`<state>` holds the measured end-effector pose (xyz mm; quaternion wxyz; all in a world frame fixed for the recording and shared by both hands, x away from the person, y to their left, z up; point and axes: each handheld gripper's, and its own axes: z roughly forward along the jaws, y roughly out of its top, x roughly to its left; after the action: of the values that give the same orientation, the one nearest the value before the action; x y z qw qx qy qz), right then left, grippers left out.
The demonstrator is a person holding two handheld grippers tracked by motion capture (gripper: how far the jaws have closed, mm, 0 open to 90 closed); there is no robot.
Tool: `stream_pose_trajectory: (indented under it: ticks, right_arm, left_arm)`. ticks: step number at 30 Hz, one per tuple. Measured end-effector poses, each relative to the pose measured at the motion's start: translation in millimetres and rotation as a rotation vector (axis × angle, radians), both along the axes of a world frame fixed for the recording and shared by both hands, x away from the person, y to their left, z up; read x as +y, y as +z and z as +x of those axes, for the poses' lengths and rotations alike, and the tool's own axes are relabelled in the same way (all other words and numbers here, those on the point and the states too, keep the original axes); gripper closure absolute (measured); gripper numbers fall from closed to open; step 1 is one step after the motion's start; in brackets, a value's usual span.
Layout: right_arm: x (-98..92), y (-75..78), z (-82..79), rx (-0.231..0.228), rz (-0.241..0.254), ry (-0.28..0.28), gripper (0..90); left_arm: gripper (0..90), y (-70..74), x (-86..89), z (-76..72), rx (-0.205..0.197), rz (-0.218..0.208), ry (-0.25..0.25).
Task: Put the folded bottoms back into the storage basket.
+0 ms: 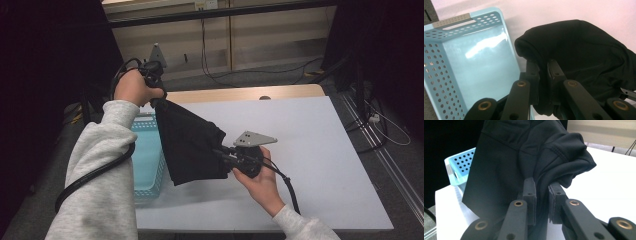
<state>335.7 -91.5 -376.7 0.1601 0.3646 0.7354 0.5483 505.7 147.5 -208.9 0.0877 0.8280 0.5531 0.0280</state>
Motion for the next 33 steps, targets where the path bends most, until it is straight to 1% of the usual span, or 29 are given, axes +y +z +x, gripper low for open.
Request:
stream_pose_trajectory:
  ticks: [1, 6, 7, 8, 12, 14, 15, 17, 18, 19, 22, 25, 33]
  right_arm:
    - [0.8, 0.5, 0.6, -0.001, 0.002, 0.002, 79.1]
    - [5.6, 3.2, 1.9, -0.003, 0.021, 0.006, 79.1]
    - [6.3, 3.4, 2.1, -0.003, 0.023, 0.006, 79.1]
    - [7.4, 3.9, 2.4, -0.003, 0.023, 0.006, 79.1]
    - [12.1, 4.9, 4.1, -0.005, 0.023, 0.016, 79.1]
    - [14.4, 5.5, 4.6, -0.006, 0.026, 0.018, 79.1]
    - [15.4, 5.9, 4.9, -0.005, 0.027, 0.02, 79.0]
    - [17.4, 6.6, 5.2, -0.008, 0.027, 0.023, 79.1]
    - [18.4, 7.1, 5.4, -0.007, 0.026, 0.026, 79.1]
    - [19.1, 7.6, 5.5, -0.009, 0.025, 0.027, 79.1]
    - [21.0, 9.7, 5.9, -0.011, 0.028, 0.029, 79.1]
    - [22.8, 11.8, 6.1, -0.016, 0.028, 0.035, 79.1]
    - [26.0, 14.3, 8.0, -0.016, 0.035, 0.038, 79.1]
  left_arm:
    - [82.1, 0.3, 0.8, 0.0, -0.004, -0.001, 0.007]
    - [82.1, 3.4, 7.2, 0.6, 0.005, 0.006, 0.011]
    - [82.1, 3.4, 8.1, 0.4, 0.0, 0.003, 0.019]
    - [82.1, 4.1, 9.6, 0.5, 0.004, 0.007, 0.013]
    - [82.1, 6.1, 14.1, 0.1, -0.001, 0.007, 0.027]
    - [82.1, 8.1, 16.5, 0.2, 0.005, 0.013, 0.024]
    - [82.1, 8.3, 17.4, -0.1, -0.001, 0.006, 0.03]
    - [82.0, 10.0, 19.6, -0.1, 0.001, 0.009, 0.029]
    - [82.1, 10.0, 20.2, -0.3, -0.005, 0.007, 0.033]
    - [82.1, 10.5, 20.8, -0.6, -0.003, 0.008, 0.038]
    - [82.1, 12.9, 22.8, -0.2, -0.001, 0.016, 0.035]
    - [82.1, 14.3, 23.9, 0.1, -0.008, 0.013, 0.039]
    - [82.1, 18.4, 23.9, 0.3, -0.012, 0.023, 0.043]
